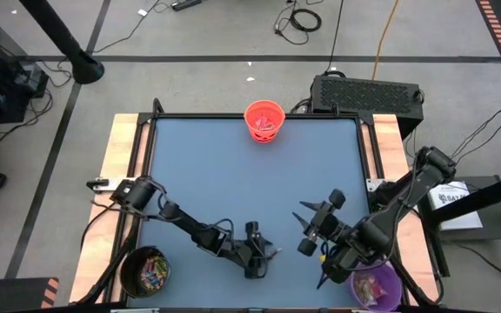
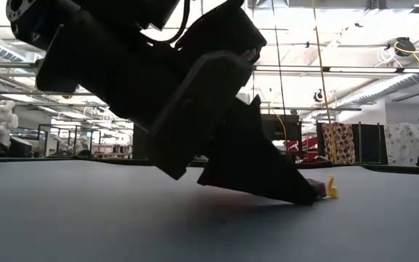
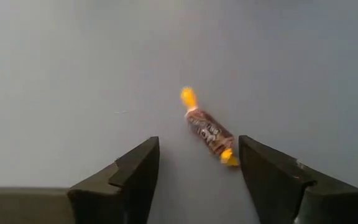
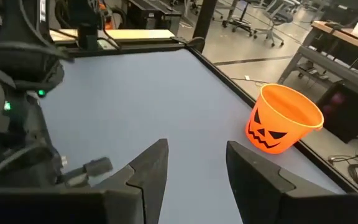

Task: Sort candy by brand, put in halloween buckets
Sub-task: Put the red candy into the black bucket

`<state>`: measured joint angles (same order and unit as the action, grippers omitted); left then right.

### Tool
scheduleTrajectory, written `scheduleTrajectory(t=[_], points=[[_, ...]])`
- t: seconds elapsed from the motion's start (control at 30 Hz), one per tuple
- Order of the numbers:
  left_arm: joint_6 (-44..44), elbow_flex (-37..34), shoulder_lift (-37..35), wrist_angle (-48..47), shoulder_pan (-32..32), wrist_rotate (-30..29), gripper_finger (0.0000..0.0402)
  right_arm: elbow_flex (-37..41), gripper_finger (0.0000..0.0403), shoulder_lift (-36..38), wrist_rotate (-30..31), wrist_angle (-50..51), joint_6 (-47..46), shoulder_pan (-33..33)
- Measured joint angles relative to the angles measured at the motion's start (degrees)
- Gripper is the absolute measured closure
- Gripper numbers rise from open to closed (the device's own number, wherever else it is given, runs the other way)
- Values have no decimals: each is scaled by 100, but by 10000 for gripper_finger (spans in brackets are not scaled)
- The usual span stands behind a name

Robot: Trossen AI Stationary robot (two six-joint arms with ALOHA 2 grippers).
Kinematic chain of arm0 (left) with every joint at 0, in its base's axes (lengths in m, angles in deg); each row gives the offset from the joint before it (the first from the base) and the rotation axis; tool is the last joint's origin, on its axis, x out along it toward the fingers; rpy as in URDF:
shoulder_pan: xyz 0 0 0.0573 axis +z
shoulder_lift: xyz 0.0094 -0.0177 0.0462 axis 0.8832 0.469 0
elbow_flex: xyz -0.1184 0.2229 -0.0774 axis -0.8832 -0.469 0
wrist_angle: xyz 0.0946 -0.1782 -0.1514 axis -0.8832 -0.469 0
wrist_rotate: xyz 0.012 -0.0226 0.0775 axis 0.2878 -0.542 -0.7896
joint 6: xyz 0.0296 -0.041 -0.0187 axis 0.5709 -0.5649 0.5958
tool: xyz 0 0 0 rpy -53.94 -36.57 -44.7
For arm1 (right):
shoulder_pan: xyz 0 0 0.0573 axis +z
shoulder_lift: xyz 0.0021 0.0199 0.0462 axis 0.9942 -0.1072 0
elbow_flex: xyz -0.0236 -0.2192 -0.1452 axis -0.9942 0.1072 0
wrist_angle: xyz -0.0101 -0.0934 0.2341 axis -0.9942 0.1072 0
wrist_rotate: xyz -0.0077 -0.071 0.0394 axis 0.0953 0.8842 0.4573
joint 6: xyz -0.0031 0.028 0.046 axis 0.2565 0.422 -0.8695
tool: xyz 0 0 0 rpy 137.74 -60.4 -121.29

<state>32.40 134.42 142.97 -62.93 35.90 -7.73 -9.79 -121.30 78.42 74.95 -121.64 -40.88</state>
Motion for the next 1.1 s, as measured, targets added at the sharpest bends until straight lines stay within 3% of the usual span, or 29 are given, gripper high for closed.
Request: scheduleTrajectory(t=[0.33,0.63,0.77,0.93,1.1], points=[[98,-2,-327,-832,111,-154,229,0,248,-13,-40,3,21,21],[378,-2,-331,-471,218,396,231,0,248,-13,-36,-25,98,17],[223,-2,-331,-451,354,414,231,0,248,-11,-29,-33,96,17],[-113,-2,-331,-464,489,1061,231,0,248,-10,-16,-35,96,12],[-70,-2,-331,-248,461,1130,231,0,248,-10,-16,-35,96,12]])
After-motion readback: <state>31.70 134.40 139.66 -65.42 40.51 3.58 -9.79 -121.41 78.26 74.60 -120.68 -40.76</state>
